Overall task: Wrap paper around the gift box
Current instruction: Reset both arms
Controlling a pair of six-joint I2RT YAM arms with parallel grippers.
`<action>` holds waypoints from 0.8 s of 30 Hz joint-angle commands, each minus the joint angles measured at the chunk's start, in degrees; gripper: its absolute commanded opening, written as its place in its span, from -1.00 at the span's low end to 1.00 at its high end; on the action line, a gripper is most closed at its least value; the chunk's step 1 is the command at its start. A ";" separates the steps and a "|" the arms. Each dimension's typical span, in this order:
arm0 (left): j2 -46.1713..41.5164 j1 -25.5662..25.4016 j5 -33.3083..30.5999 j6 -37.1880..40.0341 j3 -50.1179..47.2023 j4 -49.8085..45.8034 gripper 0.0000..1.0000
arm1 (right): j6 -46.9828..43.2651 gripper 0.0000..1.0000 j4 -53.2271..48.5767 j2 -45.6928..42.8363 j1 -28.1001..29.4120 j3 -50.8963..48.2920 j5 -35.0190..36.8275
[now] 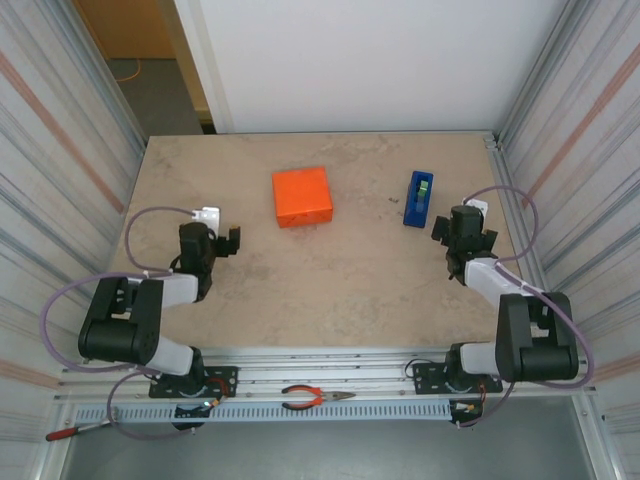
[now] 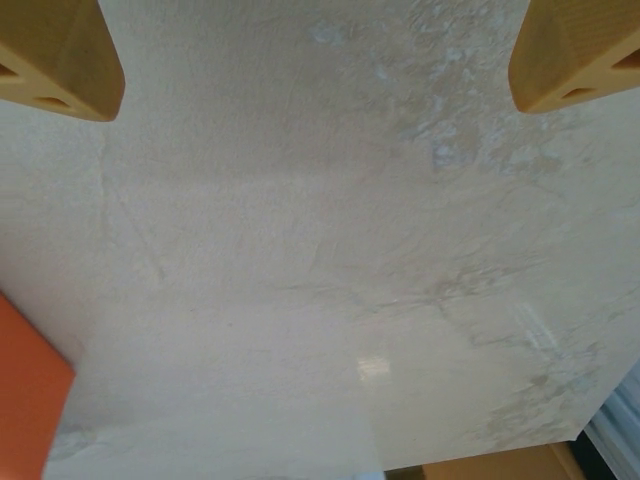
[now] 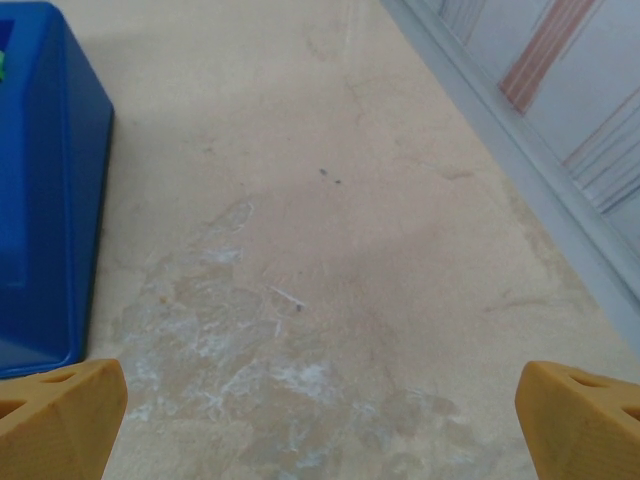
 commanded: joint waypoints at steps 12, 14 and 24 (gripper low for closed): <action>3.31 5.37 14.69 -0.24 1.47 3.91 0.97 | -5.38 0.96 34.92 10.06 -1.52 -9.51 -10.42; 3.35 5.38 14.70 -0.27 1.47 3.85 0.98 | -6.08 0.96 38.90 11.95 -1.51 -10.55 -11.09; 3.84 5.60 12.56 -1.51 2.61 2.19 0.97 | -5.42 0.96 32.85 11.73 -4.59 -7.79 -20.11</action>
